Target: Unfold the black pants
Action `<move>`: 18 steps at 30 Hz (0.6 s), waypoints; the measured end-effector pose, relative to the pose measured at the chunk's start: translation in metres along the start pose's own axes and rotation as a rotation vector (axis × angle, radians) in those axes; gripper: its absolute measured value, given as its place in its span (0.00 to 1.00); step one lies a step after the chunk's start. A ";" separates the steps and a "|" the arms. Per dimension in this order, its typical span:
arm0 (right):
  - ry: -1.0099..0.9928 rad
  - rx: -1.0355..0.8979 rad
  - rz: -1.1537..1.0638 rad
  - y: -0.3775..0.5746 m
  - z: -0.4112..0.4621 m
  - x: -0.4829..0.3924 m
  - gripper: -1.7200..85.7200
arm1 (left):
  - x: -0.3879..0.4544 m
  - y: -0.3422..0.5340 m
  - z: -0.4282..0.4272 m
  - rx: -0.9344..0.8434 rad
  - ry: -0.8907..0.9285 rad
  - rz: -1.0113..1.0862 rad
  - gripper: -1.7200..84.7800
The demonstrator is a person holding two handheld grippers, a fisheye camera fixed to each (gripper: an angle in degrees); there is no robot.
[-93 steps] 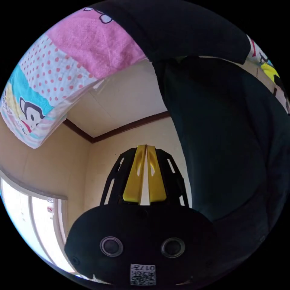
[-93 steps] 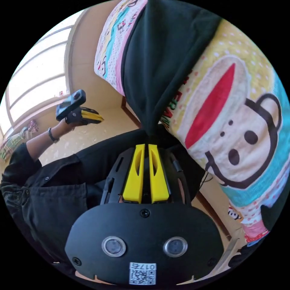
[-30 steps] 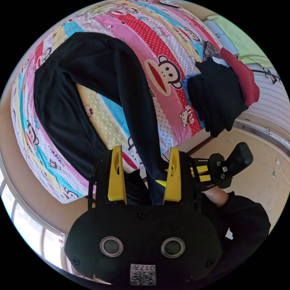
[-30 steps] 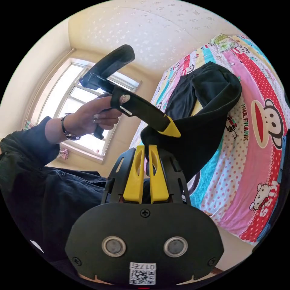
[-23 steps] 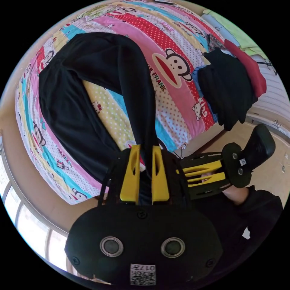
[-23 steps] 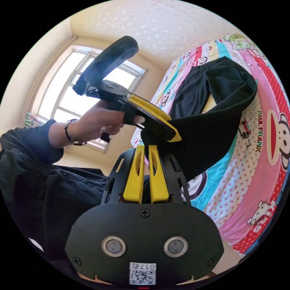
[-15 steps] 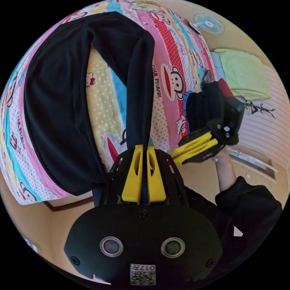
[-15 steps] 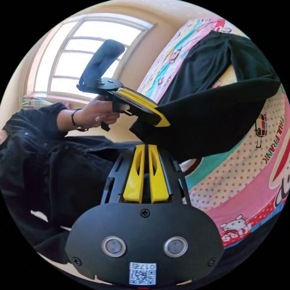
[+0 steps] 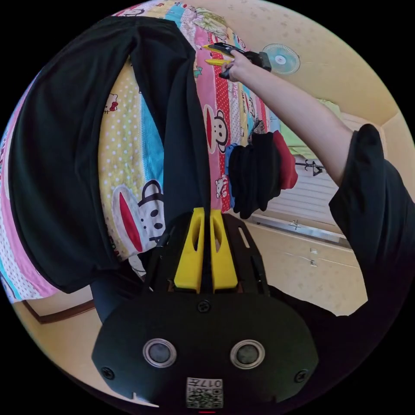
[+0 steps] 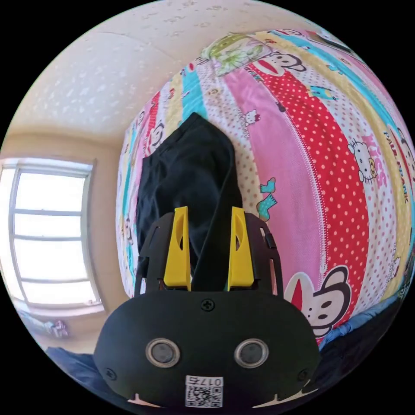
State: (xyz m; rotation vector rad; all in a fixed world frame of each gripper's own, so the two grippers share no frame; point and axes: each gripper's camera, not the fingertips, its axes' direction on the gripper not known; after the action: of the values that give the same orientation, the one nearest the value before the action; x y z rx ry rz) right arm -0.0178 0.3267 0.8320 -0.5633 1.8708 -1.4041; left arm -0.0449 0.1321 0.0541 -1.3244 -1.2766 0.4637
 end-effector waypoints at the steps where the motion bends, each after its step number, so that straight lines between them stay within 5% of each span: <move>1: 0.002 -0.017 0.023 -0.005 0.003 -0.002 0.17 | 0.007 0.001 -0.014 0.017 0.058 0.000 0.01; 5: 0.040 0.025 0.050 -0.002 -0.014 -0.017 0.11 | 0.026 0.007 -0.063 0.083 0.224 0.005 0.01; 11: 0.067 0.156 -0.249 0.019 -0.065 -0.130 0.05 | 0.021 0.040 -0.129 0.193 0.497 -0.087 0.01; 14: 0.220 0.185 -0.502 0.040 -0.067 -0.236 0.05 | 0.019 0.065 -0.172 0.261 0.502 -0.156 0.01; 18: 0.041 0.145 -0.587 0.046 -0.044 -0.344 0.04 | 0.017 0.093 -0.229 0.371 0.479 -0.242 0.01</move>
State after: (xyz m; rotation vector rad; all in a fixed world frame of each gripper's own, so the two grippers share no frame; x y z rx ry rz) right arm 0.1739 0.6126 0.8926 -1.0746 1.6827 -1.9141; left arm 0.1945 0.0710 0.0344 -0.8830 -0.8810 0.1818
